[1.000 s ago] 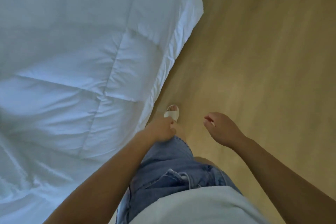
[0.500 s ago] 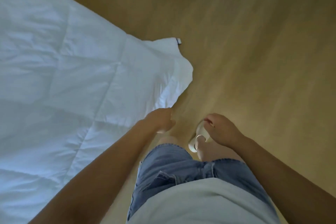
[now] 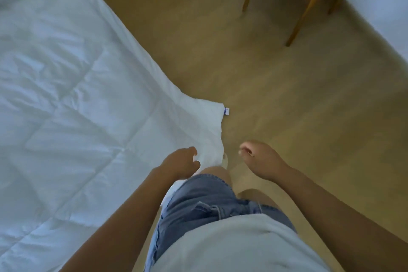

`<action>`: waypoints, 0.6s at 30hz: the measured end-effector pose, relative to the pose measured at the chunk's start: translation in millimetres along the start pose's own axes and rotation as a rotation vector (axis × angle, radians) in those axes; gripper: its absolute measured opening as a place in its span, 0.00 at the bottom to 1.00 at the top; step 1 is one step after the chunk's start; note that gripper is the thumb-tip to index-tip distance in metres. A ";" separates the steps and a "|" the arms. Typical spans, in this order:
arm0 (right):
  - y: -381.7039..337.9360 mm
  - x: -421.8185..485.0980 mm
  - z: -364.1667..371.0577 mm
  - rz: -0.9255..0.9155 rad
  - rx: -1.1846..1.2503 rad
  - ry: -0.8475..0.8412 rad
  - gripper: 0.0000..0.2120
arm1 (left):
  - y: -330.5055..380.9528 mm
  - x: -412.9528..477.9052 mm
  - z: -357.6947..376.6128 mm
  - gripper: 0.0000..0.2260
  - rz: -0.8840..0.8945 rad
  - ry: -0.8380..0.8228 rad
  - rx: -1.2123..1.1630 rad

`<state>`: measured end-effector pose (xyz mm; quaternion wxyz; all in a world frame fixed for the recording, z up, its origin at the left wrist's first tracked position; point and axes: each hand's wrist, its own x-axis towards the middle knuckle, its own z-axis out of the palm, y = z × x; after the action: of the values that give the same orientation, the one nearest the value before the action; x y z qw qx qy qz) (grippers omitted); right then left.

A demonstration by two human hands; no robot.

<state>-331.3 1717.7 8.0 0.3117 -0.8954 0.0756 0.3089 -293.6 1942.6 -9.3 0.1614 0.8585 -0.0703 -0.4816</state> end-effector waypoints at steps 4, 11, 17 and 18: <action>-4.3 65.5 -77.0 -0.063 -0.055 -0.034 0.14 | 55.4 48.0 -63.0 0.19 0.018 0.026 -0.068; -9.3 214.0 -198.1 -0.173 -0.097 -0.130 0.13 | 122.3 150.4 -157.1 0.20 -0.069 0.064 -0.193; -49.9 347.1 -301.5 -0.360 -0.338 -0.287 0.14 | 170.2 216.9 -266.0 0.17 -0.206 0.199 -0.369; -62.6 366.6 -311.6 -0.400 -0.387 -0.317 0.14 | 174.5 225.0 -284.7 0.17 -0.216 0.214 -0.415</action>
<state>139.4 1599.9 11.5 0.1980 -0.8760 -0.2115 0.3856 72.8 1776.4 7.8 0.2883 0.8557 0.1398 -0.4064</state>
